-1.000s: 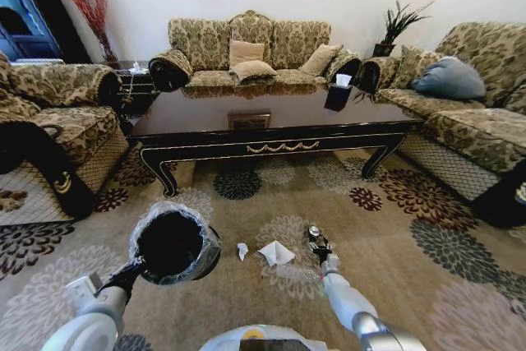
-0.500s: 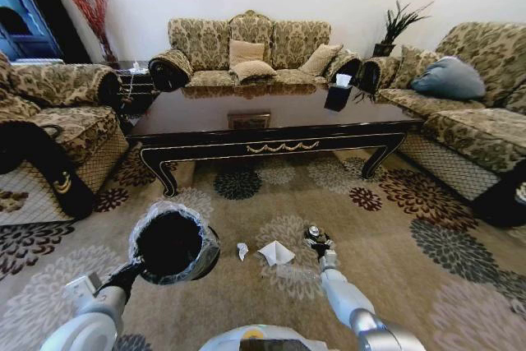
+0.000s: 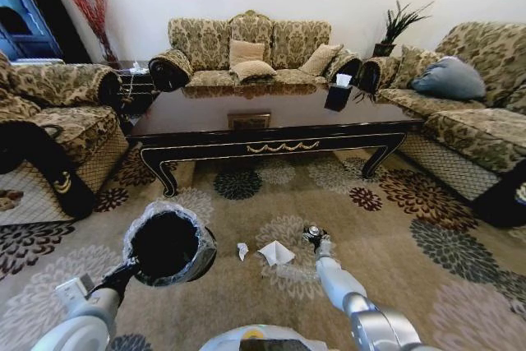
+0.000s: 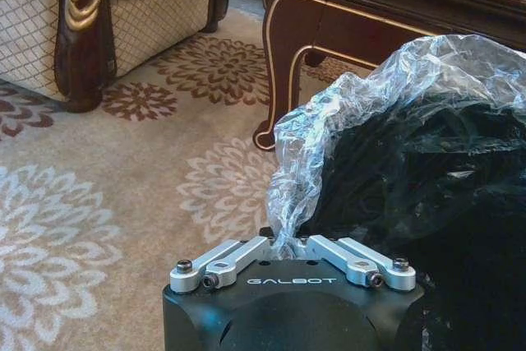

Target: Move to the front of the table and pick up the trash from the floor, then place it into the trash bin.

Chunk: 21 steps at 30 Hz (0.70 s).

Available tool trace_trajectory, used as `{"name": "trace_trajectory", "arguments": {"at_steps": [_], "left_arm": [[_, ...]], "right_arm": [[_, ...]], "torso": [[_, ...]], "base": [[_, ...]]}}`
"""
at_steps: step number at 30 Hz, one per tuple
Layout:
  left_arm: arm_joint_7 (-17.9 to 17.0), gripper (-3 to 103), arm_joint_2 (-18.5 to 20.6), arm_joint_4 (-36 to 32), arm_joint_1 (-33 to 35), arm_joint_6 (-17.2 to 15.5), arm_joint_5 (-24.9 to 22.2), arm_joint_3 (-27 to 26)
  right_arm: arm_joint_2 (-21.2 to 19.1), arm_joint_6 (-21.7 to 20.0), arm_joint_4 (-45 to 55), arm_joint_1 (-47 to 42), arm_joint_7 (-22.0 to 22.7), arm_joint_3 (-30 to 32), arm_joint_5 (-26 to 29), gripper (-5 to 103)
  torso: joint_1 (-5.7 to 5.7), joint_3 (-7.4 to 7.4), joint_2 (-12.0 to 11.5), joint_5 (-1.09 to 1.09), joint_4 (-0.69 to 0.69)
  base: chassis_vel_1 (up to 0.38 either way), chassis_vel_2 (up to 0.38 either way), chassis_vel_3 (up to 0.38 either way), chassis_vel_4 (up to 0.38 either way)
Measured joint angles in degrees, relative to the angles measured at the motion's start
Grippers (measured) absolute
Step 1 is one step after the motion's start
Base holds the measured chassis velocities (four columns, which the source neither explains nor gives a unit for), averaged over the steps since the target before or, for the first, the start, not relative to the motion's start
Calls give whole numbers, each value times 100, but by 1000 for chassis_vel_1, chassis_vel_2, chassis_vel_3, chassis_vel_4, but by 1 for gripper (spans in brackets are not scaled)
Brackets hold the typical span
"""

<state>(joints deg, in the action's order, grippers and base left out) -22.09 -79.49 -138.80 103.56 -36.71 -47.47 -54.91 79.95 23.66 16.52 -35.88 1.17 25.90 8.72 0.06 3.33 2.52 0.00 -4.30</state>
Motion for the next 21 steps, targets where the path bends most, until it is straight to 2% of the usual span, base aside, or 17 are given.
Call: {"name": "trace_trajectory", "arguments": {"at_steps": [7,16,18,20,21], "left_arm": [[-5,2,-34,15,-22,-4,32,68],[-9,2,34,59,-45,-6,13,25],[-10,2,50,72,-47,-6,9,19],[-9,2,60,72,-49,-6,4,17],[-9,2,68,72,-50,-6,0,15]], "right_arm": [[-28,-166,-33,32,-16,-30,-10,100],[-22,-223,-79,71,-266,-49,4,101],[-11,-228,-83,92,-285,-62,3,93],[-6,-236,-84,103,-285,-65,2,90],[-6,-242,-85,107,-284,-67,2,85]], "torso": [[0,0,0,0,0],[0,0,0,0,0],[0,0,0,0,0],[0,0,0,0,0],[0,0,0,0,0]], "base": [[0,0,0,0],[0,0,0,0],[0,0,0,0],[0,0,0,0],[0,0,0,0]]}}
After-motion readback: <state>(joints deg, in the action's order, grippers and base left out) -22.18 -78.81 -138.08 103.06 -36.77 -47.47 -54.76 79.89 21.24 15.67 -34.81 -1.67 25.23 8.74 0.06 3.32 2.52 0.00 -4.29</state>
